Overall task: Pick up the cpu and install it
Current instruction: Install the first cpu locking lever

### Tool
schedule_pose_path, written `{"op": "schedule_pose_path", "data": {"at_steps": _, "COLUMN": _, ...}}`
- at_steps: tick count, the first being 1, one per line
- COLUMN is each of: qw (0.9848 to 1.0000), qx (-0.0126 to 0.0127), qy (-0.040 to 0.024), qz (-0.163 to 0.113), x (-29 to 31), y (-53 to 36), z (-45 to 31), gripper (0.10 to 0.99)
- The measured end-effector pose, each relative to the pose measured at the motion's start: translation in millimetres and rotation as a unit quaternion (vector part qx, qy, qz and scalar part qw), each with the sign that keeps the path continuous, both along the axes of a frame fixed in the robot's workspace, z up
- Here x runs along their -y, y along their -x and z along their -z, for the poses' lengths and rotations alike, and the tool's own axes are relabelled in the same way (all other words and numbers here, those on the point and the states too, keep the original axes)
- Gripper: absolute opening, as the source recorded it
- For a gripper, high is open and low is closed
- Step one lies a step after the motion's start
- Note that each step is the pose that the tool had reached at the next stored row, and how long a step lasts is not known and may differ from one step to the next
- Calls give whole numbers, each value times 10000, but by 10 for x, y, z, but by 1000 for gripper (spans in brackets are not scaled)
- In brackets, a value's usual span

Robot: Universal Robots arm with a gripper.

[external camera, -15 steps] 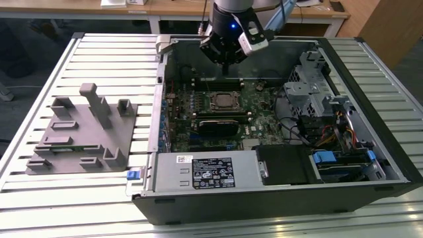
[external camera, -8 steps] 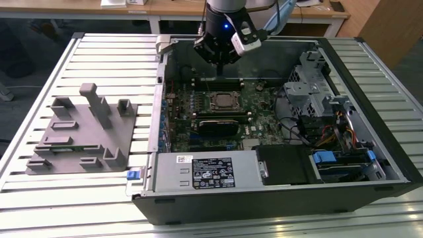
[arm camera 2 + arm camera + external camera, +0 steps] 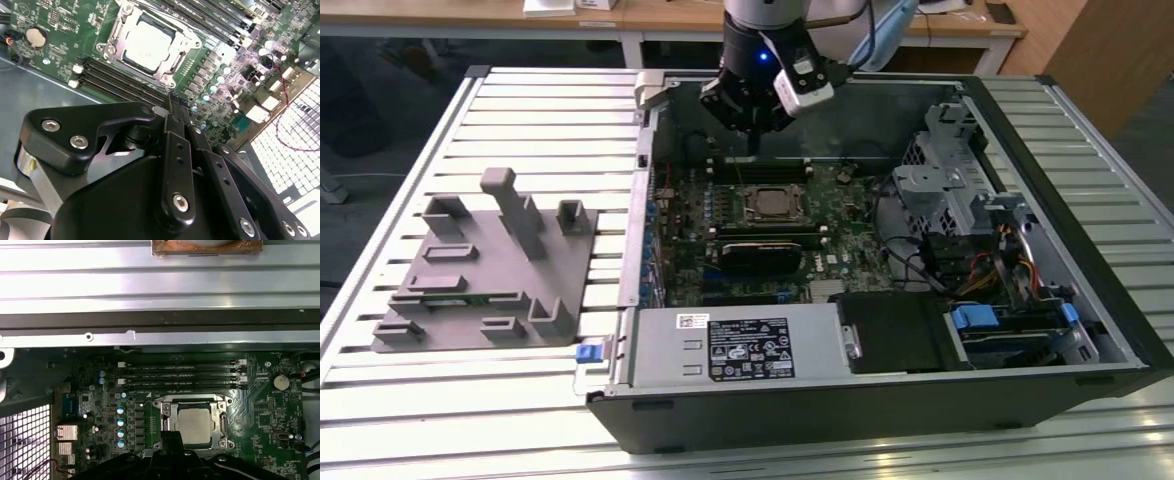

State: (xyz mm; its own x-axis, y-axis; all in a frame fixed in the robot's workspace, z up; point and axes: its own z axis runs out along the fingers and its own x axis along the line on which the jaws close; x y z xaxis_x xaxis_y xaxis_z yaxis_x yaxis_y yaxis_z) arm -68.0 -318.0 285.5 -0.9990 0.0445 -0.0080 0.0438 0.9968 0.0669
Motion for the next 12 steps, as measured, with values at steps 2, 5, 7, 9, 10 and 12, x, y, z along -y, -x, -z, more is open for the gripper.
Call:
{"op": "schedule_pose_path", "data": {"at_steps": 2, "qw": 10000, "qx": 0, "qy": 0, "qz": 0, "x": 0, "y": 20, "z": 7, "gripper": 106}}
{"op": "schedule_pose_path", "data": {"at_steps": 5, "qw": 10000, "qx": 2, "qy": -1, "qz": -1, "x": 0, "y": 48, "z": 13, "gripper": 106}}
{"op": "schedule_pose_path", "data": {"at_steps": 7, "qw": 10000, "qx": 2, "qy": -1, "qz": 0, "x": 0, "y": 77, "z": 18, "gripper": 106}}
{"op": "schedule_pose_path", "data": {"at_steps": 9, "qw": 10000, "qx": 2, "qy": 0, "qz": 0, "x": 0, "y": 104, "z": 23, "gripper": 106}}
{"op": "schedule_pose_path", "data": {"at_steps": 10, "qw": 10000, "qx": 2, "qy": 0, "qz": 0, "x": 0, "y": 114, "z": 26, "gripper": 106}}
{"op": "schedule_pose_path", "data": {"at_steps": 12, "qw": 10000, "qx": 2, "qy": -1, "qz": 0, "x": 0, "y": 134, "z": 37, "gripper": 106}}
